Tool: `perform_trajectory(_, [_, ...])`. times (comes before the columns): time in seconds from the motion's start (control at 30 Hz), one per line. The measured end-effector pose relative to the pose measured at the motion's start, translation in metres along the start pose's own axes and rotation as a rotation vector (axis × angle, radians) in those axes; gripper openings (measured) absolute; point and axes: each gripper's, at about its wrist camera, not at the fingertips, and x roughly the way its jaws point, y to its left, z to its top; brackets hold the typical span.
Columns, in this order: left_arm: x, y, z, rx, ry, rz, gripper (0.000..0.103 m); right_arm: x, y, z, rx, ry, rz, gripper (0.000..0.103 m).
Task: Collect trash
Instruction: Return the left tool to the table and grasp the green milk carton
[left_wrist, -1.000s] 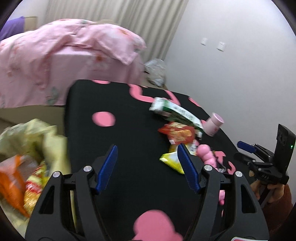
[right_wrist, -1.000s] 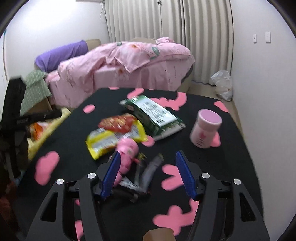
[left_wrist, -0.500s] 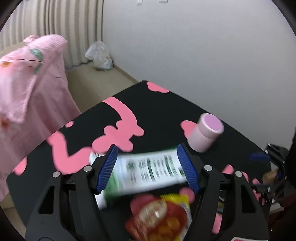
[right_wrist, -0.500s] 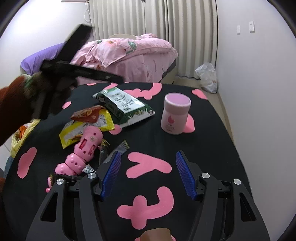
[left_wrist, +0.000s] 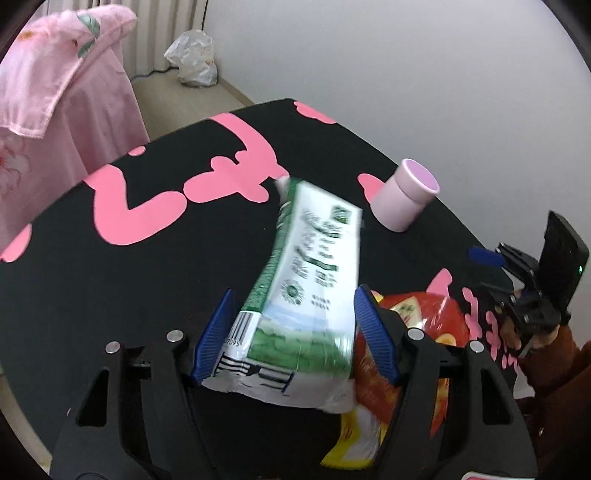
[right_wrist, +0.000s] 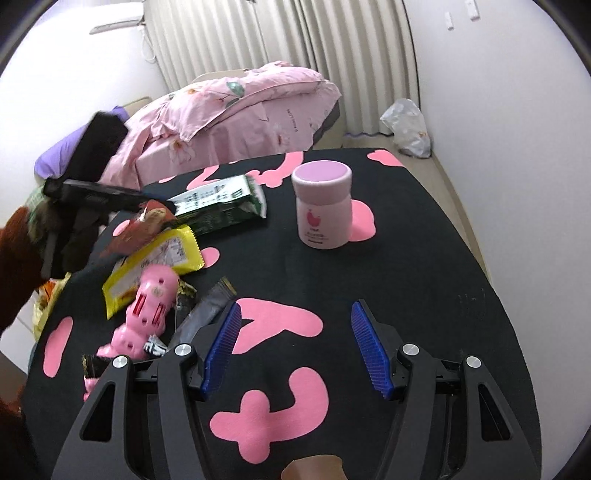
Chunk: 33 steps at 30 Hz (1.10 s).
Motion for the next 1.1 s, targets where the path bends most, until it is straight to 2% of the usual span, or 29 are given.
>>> perform_trajectory(0.1, [-0.001,-0.019,0.009,0.077,-0.015,0.037,0.068,-0.001,0.001,0.0,-0.002,-0.002,-0.017,0.059])
perform_trajectory(0.13, [0.004,-0.027,0.016,0.114,-0.01,0.057,0.072,-0.002,0.002,0.0,-0.006,-0.009,-0.025,0.059])
perform_trajectory(0.2, [0.021,-0.037,0.03,0.153,0.023,0.093,0.074,-0.005,0.004,-0.001,-0.004,-0.021,-0.027,0.059])
perform_trajectory(0.37, [0.06,-0.039,0.055,0.158,0.097,0.189,0.074,-0.006,0.008,-0.005,-0.005,-0.009,-0.002,0.059])
perform_trajectory(0.4, [0.065,-0.037,0.059,0.145,0.109,0.203,0.071,-0.007,0.009,-0.005,-0.012,-0.009,-0.001,0.059])
perform_trajectory(0.5, [0.07,-0.03,0.061,0.075,0.148,0.183,0.057,-0.009,0.013,-0.007,-0.028,-0.007,0.004,0.059])
perform_trajectory(0.57, [0.064,-0.028,0.057,0.038,0.153,0.229,0.056,-0.011,0.015,-0.008,-0.037,-0.011,0.004,0.059])
perform_trajectory(0.7, [0.02,-0.034,0.038,-0.031,0.053,0.241,0.053,-0.014,0.02,-0.009,-0.059,-0.015,-0.001,0.059])
perform_trajectory(0.8, [-0.027,-0.045,0.013,-0.095,-0.07,0.266,0.051,-0.016,0.025,-0.01,-0.069,-0.019,-0.004,0.059])
perform_trajectory(0.9, [-0.077,-0.06,-0.021,-0.144,-0.225,0.292,0.051,-0.022,0.035,-0.01,-0.086,-0.012,0.01,0.059])
perform_trajectory(1.0, [-0.118,-0.075,-0.06,-0.182,-0.398,0.375,0.051,-0.029,0.045,-0.008,-0.104,-0.022,0.009,0.059])
perform_trajectory(1.07, [-0.137,-0.079,-0.089,-0.261,-0.505,0.39,0.051,-0.035,0.051,-0.006,-0.104,-0.033,0.012,0.059])
perform_trajectory(1.1, [-0.141,-0.079,-0.101,-0.3,-0.524,0.379,0.051,-0.036,0.053,-0.005,-0.099,-0.033,0.02,0.059])
